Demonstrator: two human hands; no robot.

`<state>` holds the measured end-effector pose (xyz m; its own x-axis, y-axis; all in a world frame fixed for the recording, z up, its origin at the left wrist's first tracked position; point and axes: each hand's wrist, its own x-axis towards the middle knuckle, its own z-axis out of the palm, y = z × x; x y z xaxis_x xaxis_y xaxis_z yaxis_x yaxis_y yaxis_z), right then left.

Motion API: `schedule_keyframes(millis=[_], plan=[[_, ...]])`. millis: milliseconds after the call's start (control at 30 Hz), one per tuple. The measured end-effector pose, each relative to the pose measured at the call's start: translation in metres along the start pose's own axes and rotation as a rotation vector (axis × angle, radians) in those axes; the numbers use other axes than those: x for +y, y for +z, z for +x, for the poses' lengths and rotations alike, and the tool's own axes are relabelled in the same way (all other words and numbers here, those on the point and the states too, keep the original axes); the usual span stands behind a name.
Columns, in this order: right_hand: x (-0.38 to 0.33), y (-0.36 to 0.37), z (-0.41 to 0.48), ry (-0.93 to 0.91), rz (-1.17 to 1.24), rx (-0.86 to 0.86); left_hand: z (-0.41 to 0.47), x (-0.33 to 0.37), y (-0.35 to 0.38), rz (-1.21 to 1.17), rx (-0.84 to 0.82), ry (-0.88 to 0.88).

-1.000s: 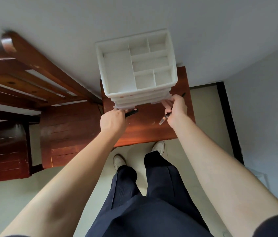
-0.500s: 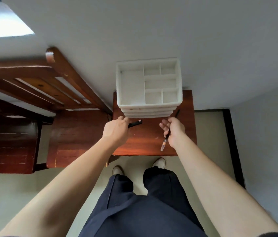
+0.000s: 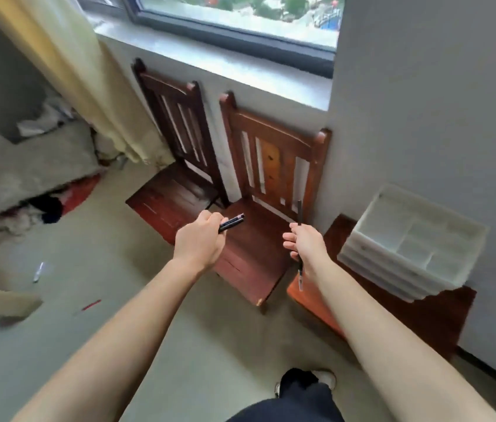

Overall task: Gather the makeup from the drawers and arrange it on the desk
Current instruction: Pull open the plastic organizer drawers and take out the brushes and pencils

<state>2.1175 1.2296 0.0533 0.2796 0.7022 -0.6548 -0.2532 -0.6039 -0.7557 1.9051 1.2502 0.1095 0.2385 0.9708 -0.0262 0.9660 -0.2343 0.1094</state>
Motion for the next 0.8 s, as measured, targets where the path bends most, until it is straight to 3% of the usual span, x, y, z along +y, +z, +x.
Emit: schedule_keyframes(millis=[133,300,633,800], plan=[[-0.019,0.09,-0.05,-0.249,-0.193,-0.101,-0.054,-0.092,-0.053,-0.002,0.182,-0.142],[0.012,0.236,-0.138,-0.582,-0.486,-0.24,-0.181,-0.24,-0.096,0.045,0.37,-0.229],[0.165,0.559,-0.365,-1.293,-1.191,-0.691,-0.505,-0.499,-0.135,0.219,0.407,-0.848],[0.264,0.684,-0.441,-1.43,-1.326,-0.974,-0.632,-0.585,-0.098,0.196,0.335,-1.139]])
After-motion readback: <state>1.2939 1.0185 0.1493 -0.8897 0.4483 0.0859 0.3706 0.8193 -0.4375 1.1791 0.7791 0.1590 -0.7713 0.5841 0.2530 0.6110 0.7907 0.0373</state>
